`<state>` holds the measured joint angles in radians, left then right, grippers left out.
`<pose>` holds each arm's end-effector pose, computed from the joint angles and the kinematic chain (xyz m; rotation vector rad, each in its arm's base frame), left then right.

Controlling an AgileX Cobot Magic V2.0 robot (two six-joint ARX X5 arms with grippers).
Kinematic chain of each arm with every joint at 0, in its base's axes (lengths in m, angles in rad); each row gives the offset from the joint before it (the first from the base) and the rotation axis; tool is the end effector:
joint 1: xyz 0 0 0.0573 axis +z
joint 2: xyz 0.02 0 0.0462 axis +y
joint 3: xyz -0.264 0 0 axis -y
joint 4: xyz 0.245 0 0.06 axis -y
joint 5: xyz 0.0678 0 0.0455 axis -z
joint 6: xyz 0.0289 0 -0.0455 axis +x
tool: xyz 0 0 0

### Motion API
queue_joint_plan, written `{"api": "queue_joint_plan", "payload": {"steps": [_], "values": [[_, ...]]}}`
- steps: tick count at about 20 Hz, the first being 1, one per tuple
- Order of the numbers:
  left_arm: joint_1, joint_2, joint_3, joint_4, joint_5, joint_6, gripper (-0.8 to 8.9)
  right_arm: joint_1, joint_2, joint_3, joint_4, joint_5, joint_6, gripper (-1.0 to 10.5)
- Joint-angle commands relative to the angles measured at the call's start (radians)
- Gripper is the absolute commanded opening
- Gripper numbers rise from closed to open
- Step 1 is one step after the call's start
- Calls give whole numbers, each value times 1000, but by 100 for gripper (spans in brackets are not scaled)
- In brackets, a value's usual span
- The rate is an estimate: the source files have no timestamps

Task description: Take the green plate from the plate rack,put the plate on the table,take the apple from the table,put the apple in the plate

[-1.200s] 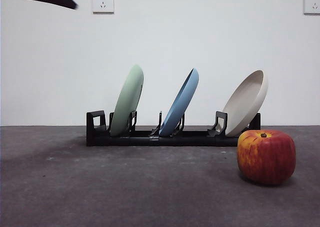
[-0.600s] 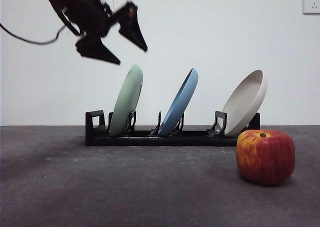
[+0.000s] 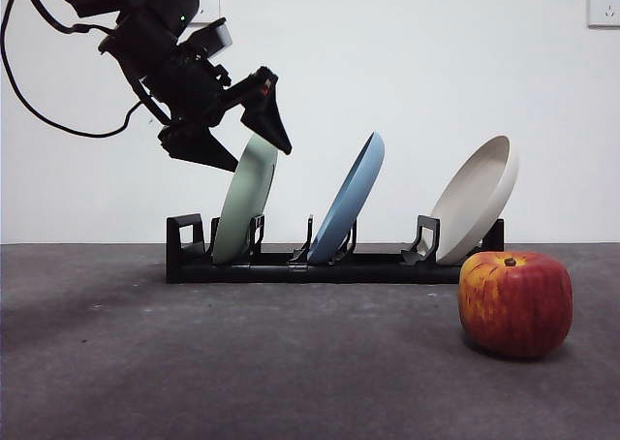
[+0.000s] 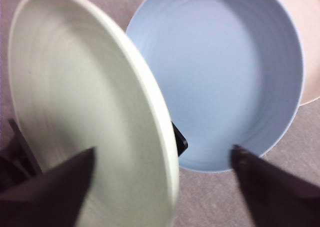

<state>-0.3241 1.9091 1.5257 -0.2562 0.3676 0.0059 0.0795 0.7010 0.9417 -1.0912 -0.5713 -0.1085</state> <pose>0.4074 -0.1478 0.2600 -0.0087 0.6500 -0.6695 0.1011 0.0237 0.3212 0.1120 0.8034 0.6542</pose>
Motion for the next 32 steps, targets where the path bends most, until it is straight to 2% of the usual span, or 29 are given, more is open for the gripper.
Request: {"api": "queue_joint_plan", "payload": {"steps": [1,4,8,11,14,18,23,30,32], "values": [[-10,11,2,10,0,-11,268,3,0,3,5,1,7,627],[-10,11,2,-3,1,-11,135,3,0,3,5,1,6,627],[-10,11,2,-7,34,-15,114,3,0,3,5,1,6,627],[-7,11,2,-7,35,-37,-10,3,0,3,5,1,6,627],[-6,10,2,-6,82,-53,-9,3,0,3,5,1,6,627],[0,-5,2,-7,82,-86,-9,3,0,3,5,1,6,627],[7,-66,15,-8,80,-87,-9,3,0,3,5,1,5,627],[10,-155,139,-143,82,-53,-9,3,0,3,5,1,3,627],[5,-195,163,-208,80,-15,-9,3,0,3,6,1,3,627]]}}
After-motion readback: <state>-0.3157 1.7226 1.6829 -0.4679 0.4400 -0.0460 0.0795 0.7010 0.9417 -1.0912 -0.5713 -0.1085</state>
